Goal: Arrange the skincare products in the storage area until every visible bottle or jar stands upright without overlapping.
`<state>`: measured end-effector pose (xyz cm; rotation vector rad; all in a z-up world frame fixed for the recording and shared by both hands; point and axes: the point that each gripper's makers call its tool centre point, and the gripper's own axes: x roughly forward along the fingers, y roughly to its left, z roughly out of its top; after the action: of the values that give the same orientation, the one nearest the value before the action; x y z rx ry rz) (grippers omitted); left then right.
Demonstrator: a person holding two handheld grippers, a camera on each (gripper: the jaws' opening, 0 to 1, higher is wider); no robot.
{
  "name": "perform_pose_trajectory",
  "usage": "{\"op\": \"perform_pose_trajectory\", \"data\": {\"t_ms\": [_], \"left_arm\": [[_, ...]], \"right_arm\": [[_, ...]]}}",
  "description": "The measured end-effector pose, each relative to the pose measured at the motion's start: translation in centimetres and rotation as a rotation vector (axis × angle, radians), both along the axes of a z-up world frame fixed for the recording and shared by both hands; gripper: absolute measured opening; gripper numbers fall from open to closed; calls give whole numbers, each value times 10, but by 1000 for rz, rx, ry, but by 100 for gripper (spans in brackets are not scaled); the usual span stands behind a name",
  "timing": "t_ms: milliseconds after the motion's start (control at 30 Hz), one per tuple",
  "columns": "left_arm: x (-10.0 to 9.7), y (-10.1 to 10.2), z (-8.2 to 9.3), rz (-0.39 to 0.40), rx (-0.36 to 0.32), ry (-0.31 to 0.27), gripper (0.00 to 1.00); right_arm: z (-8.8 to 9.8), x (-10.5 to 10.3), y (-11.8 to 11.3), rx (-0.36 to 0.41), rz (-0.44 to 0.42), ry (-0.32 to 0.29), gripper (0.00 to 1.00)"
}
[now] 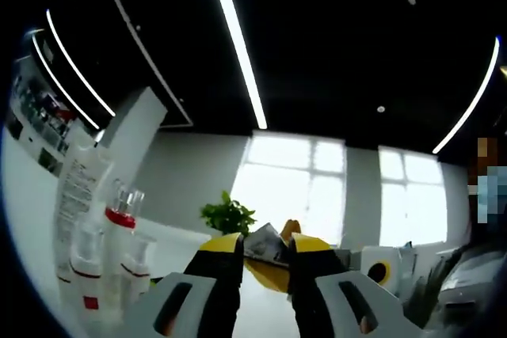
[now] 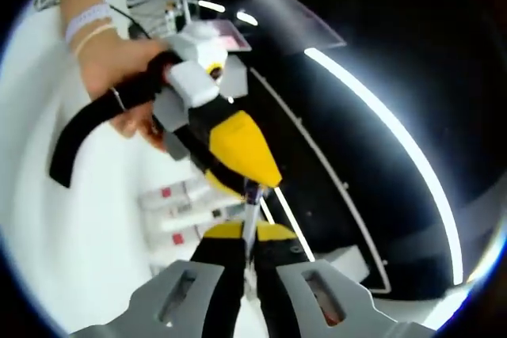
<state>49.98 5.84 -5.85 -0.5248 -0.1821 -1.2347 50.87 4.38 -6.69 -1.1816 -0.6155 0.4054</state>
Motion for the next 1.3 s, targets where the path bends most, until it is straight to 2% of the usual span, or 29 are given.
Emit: {"op": "perform_pose_trajectory", "data": {"t_ms": [133, 200, 233, 267, 333, 433, 467, 500, 600, 667, 733, 767, 800, 900, 1033, 1133, 1167, 1200, 1233, 1267, 1300], "left_arm": [[6, 6, -1, 49, -3, 5, 13], [10, 11, -1, 59, -10, 28, 9], [9, 11, -2, 59, -13, 37, 6], [10, 13, -2, 63, -18, 41, 3], [15, 17, -4, 78, -23, 62, 2], [15, 21, -1, 62, -76, 101, 0], [16, 23, -1, 63, -80, 103, 0], [15, 25, 1, 65, -91, 106, 0], [12, 29, 5, 51, -125, 116, 0], [10, 32, 10, 23, -160, 125, 0], [7, 32, 13, 4, -178, 125, 0], [5, 32, 15, -8, -188, 124, 0], [2, 31, 17, -25, -196, 123, 0], [-5, 29, 20, -67, -212, 116, 0], [-14, 24, 24, -112, -217, 94, 0], [-20, 20, 25, -118, -200, 78, 0], [-18, 21, 26, -119, -199, 75, 0], [-18, 21, 26, -119, -194, 72, 0], [-17, 23, 26, -119, -194, 70, 0], [-17, 22, 25, -108, -189, 67, 0], [-17, 21, 23, -103, -179, 65, 0]], "right_arm": [[-3, 5, -2, -17, -7, -4, 7], [-8, 7, 2, -46, 20, 8, 17], [-14, 10, 4, -80, 33, 29, 23], [-15, 11, 4, -78, 38, 40, 28], [-18, 14, 2, -68, 35, 78, 30], [-22, 20, -3, -23, 56, 165, 30], [-23, 21, -5, -2, 68, 203, 31], [-22, 22, -6, 40, 95, 267, 33], [-17, 13, -3, 207, 245, 472, 45], [-6, -1, 1, 361, 403, 639, 53], [9, -14, 3, 529, 574, 797, 55], [15, -19, 2, 583, 642, 860, 55], [18, -23, 1, 605, 690, 908, 54], [21, -16, -6, 690, 705, 983, 46], [10, -13, -2, 683, 674, 1027, 28], [4, -17, 3, 670, 668, 1046, 22], [4, -18, 4, 675, 672, 1058, 17], [2, -19, 4, 695, 662, 1098, 7], [2, -15, 0, 737, 630, 1108, 1], [4, -16, 0, 733, 652, 1113, 0], [2, -21, 1, 729, 667, 1163, 0]]}}
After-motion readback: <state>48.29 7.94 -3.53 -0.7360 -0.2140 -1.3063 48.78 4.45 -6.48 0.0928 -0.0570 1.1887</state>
